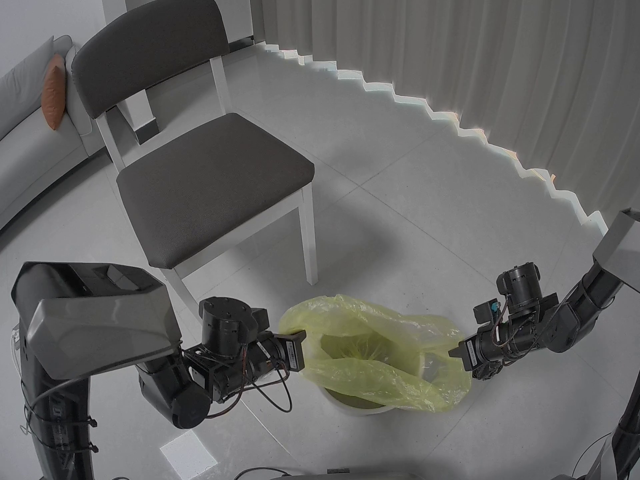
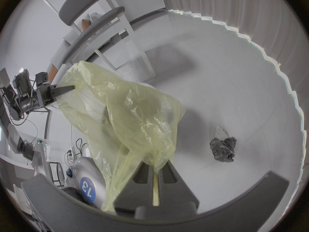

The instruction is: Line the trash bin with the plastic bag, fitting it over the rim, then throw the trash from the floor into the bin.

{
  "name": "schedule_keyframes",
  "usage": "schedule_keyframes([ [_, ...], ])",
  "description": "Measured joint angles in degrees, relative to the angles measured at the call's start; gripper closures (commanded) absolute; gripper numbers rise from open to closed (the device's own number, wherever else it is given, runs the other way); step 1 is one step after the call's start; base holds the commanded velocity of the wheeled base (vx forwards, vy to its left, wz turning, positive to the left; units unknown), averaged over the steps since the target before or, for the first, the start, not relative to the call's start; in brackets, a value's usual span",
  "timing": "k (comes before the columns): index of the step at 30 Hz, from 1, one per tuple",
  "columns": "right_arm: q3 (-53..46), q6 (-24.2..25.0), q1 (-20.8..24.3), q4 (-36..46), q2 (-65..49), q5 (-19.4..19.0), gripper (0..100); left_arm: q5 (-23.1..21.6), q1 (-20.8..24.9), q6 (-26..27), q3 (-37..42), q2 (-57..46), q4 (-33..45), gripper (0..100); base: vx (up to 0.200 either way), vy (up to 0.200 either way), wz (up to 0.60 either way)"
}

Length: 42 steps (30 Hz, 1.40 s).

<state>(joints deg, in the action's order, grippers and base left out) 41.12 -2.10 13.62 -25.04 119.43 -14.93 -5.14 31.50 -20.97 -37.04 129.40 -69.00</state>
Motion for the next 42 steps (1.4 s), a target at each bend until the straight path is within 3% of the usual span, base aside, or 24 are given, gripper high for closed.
schedule_keyframes([
  [15, -9.23, -3.91, 0.30, 4.52, -9.05, 0.00, 100, -0.57, -0.68, 0.01, 14.43, 3.60, -13.67, 100, 0.000, 0.000, 0.00],
  [23, -10.08, -4.11, 0.55, 8.75, -13.78, 0.00, 100, -0.66, -0.44, 0.12, 18.36, 2.85, -15.85, 100, 0.000, 0.000, 0.00],
  [31, -10.62, -4.11, 0.49, 7.56, -12.52, 0.02, 100, -0.43, 0.22, 0.22, 18.32, 3.89, -17.79, 100, 0.000, 0.000, 0.00],
  [42, -6.78, -3.91, 0.29, 0.11, -1.27, 0.00, 100, -0.44, 0.66, 0.63, 14.10, 7.91, -17.46, 100, 0.000, 0.000, 0.00],
])
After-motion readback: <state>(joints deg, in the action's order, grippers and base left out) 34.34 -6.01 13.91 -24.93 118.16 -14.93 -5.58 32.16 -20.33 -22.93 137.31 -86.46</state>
